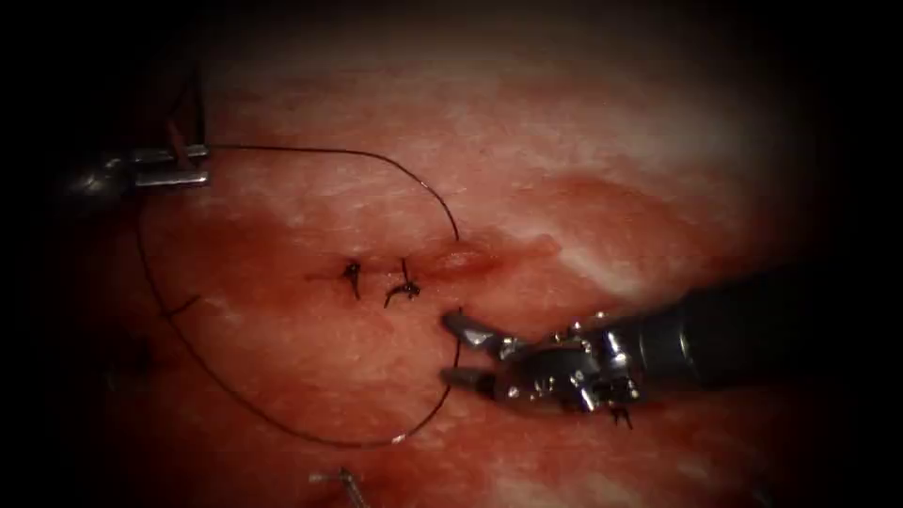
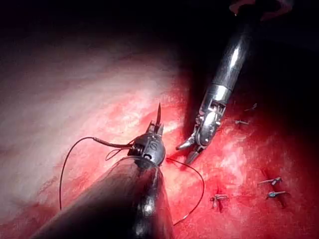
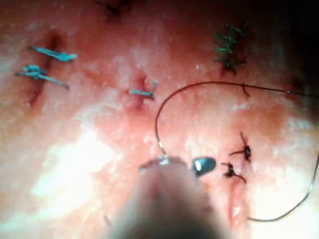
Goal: Wound Closure
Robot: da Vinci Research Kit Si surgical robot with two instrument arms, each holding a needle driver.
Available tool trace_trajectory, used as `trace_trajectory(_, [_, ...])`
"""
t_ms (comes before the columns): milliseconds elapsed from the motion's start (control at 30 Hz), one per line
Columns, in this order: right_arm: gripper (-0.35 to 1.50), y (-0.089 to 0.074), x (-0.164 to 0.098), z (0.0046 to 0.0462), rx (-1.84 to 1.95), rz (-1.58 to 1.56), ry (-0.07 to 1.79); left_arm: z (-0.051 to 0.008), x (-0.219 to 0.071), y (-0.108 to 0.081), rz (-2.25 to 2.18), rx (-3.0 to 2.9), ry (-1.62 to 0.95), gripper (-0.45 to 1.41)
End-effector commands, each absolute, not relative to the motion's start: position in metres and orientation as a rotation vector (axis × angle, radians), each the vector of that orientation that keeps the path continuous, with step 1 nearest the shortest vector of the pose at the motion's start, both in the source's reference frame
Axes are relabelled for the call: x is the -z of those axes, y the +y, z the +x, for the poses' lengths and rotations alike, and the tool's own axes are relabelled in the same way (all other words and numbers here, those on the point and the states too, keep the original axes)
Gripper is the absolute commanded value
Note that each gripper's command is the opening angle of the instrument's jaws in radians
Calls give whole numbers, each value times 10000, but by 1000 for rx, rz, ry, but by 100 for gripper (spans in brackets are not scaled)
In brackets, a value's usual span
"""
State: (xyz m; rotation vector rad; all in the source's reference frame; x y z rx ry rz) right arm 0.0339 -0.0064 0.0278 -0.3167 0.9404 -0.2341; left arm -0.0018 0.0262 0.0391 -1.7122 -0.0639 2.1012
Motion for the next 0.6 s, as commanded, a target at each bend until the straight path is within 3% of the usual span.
trace_trajectory(33, [99, -63, -286, 335, 217, -324, 944, -24, -397, 259, -1711, -2101, -65, -45])
trace_trajectory(433, [120, -79, -315, 335, 218, -335, 931, -24, -397, 259, -1709, -2102, -64, -45])
trace_trajectory(600, [118, -83, -325, 347, 222, -337, 918, -24, -397, 259, -1709, -2102, -64, -45])
